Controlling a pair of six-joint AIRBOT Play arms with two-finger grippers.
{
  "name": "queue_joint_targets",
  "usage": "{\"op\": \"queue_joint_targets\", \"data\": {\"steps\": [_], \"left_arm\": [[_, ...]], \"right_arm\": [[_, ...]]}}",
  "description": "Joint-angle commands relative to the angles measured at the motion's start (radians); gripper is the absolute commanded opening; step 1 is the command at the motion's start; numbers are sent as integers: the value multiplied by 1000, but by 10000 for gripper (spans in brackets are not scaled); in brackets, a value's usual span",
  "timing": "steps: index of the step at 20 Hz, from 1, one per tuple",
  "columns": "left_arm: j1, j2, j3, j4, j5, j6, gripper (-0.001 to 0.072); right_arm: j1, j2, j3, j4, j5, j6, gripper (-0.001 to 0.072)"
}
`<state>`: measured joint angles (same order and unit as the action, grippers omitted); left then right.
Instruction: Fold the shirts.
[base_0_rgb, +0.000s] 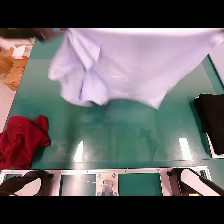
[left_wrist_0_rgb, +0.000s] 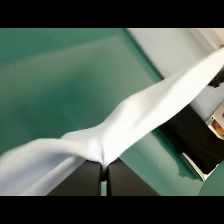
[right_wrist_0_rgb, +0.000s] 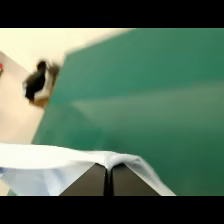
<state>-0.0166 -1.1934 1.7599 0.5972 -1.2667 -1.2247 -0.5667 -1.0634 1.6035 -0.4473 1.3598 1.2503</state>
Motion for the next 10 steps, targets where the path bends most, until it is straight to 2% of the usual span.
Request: {"op": "queue_joint_targets", "data": {"steps": [1,4,6,10], "left_arm": [[-2,16,366,-10,-114,-63,26],[-2,45,483,-51,-98,-80,27],[-2,82,439,-47,-73,-77,27],[-2,98,304,34,-5,-54,27]], "right_arm": [[-17,114,218,73,-72,10,13],[-17,172,317,69,-146,10,14],[-17,199,321,43,-185,10,14],[-16,187,241,-40,-170,9,14]]}}
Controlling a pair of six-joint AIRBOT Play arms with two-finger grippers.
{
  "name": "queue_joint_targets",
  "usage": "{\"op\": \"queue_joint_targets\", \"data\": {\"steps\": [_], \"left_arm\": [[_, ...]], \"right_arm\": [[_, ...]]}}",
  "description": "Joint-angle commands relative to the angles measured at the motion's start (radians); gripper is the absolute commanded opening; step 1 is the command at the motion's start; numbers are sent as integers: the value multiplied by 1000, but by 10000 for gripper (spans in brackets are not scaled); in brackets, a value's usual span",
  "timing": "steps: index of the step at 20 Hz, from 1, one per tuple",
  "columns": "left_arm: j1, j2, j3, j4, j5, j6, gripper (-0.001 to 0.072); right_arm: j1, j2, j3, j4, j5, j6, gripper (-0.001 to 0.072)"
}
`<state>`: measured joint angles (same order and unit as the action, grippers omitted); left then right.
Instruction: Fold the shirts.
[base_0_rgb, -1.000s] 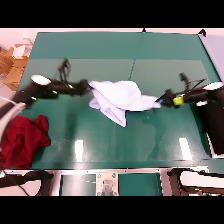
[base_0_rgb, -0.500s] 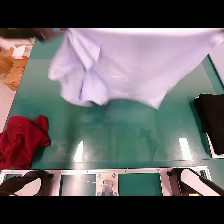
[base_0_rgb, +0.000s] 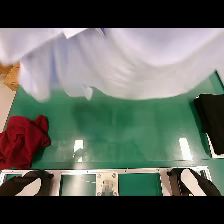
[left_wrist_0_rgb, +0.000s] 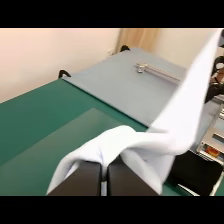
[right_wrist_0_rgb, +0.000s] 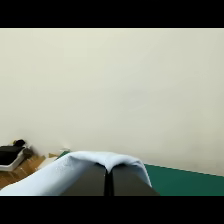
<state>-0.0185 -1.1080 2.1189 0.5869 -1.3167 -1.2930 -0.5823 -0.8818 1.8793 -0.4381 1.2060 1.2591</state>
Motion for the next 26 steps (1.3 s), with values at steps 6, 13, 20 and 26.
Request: {"op": "queue_joint_targets", "data": {"steps": [6,13,20,26], "left_arm": [[0,-201,-241,57,111,99,27],[-81,-763,-248,55,208,180,29],[-34,-880,-177,68,87,176,634],[105,-856,-59,208,-279,74,633]], "right_arm": [[93,-65,-497,-50,-87,-120,15],[315,-509,-804,-46,-405,-251,15],[262,-723,-718,-41,-292,-245,363],[54,-594,-869,-309,42,-89,351]]}}
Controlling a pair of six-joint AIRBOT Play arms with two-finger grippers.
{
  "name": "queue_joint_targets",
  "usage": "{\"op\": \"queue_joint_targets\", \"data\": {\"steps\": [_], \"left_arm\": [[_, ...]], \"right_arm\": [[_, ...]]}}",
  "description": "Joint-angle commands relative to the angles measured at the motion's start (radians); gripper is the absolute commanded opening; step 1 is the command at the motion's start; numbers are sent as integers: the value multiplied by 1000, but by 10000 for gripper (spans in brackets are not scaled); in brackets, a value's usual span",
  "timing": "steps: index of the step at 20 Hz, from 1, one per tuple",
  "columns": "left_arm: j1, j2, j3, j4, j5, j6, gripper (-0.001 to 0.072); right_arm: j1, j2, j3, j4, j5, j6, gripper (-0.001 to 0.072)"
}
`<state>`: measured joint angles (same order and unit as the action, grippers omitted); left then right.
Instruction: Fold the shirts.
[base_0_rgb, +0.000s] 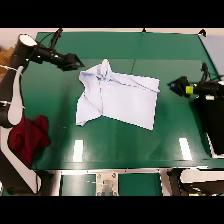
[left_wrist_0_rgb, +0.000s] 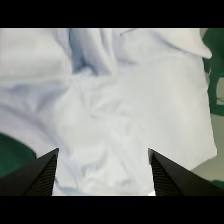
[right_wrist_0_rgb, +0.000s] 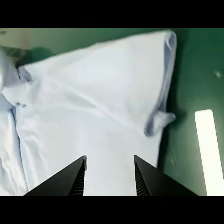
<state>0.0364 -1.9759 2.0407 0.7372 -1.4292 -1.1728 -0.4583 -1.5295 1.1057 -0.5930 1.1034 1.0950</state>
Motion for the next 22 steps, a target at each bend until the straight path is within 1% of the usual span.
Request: {"op": "queue_joint_targets", "data": {"steps": [1,2,3,5,7,9,10,11,13,14,15,18,20,22], "left_arm": [[53,30,-19,99,-185,-55,633],[51,46,-54,145,-193,-58,555],[49,61,-89,164,-208,-58,494],[50,89,-143,160,-215,-69,494],[49,127,-179,160,-224,-78,494],[45,175,-214,161,-227,-84,494],[45,207,-238,165,-226,-85,494],[45,246,-271,172,-226,-87,493],[45,341,-361,185,-216,-95,493],[41,396,-421,185,-197,-95,493],[31,450,-476,196,-175,-95,493],[-74,614,-647,304,-80,-103,493],[-219,695,-744,423,19,-133,492],[-408,710,-799,576,121,-186,491]], "right_arm": [[-80,90,-178,-194,143,100,351],[-88,130,-269,-207,143,114,352],[-87,165,-356,-206,142,128,352],[-65,201,-491,-203,111,124,354],[2,201,-580,-177,43,111,355],[90,200,-618,-93,-8,73,352],[140,196,-619,-76,-38,72,351],[185,193,-616,-71,-77,72,326],[240,190,-595,-61,-141,71,92],[246,190,-576,-63,-145,63,15],[233,192,-549,-84,-137,49,15],[135,192,-479,-200,-123,105,14],[72,192,-473,-204,-123,106,14],[51,192,-473,-204,-123,105,15]]}}
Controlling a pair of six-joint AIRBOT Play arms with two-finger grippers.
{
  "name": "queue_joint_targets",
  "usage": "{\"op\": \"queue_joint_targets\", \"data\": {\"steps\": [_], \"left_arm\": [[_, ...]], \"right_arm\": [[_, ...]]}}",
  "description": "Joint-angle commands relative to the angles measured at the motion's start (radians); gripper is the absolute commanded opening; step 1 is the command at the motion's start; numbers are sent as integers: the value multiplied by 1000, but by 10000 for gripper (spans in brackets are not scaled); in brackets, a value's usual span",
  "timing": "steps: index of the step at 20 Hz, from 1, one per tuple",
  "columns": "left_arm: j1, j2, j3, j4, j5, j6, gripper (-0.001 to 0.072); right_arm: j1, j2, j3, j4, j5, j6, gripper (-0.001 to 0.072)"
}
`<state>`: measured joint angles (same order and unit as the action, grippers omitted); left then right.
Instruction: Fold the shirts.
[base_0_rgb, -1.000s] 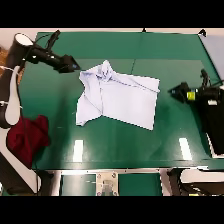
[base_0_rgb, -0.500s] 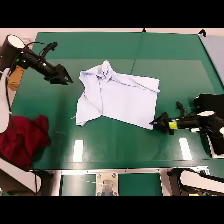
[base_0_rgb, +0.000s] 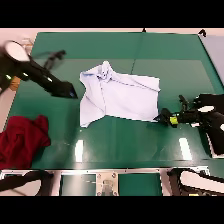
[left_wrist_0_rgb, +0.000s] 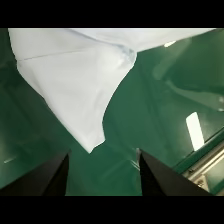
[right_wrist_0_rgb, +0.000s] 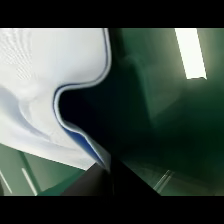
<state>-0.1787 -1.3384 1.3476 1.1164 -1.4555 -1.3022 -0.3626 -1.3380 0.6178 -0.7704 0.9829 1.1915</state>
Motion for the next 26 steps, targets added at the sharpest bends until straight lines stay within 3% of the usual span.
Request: {"op": "queue_joint_targets", "data": {"steps": [1,4,6,10,15,16,17,18,21,24,26], "left_arm": [[-293,71,-132,290,212,-90,491],[-561,13,-182,467,416,-145,492],[-654,-70,-182,538,523,-224,492],[-681,-216,-169,551,556,-304,493],[-680,-238,-167,552,684,-352,492],[-679,-248,-167,557,686,-368,490],[-679,-260,-167,561,679,-372,401],[-679,-273,-167,561,669,-372,356],[-679,-280,-163,612,642,-374,354],[-679,-280,-136,782,550,-439,354],[-679,-280,-127,842,557,-460,355]], "right_arm": [[-43,1,14,-27,-2,6,15],[-43,0,14,-16,-3,5,15],[-43,0,14,-15,-3,5,15],[-43,0,14,3,-3,5,14],[-42,0,14,11,-3,4,15],[-42,0,14,11,-3,4,15],[-42,0,14,11,-2,4,15],[-42,0,14,11,-2,4,15],[-42,0,14,11,2,2,15],[-42,0,14,11,2,2,15],[-42,0,14,11,2,2,15]]}}
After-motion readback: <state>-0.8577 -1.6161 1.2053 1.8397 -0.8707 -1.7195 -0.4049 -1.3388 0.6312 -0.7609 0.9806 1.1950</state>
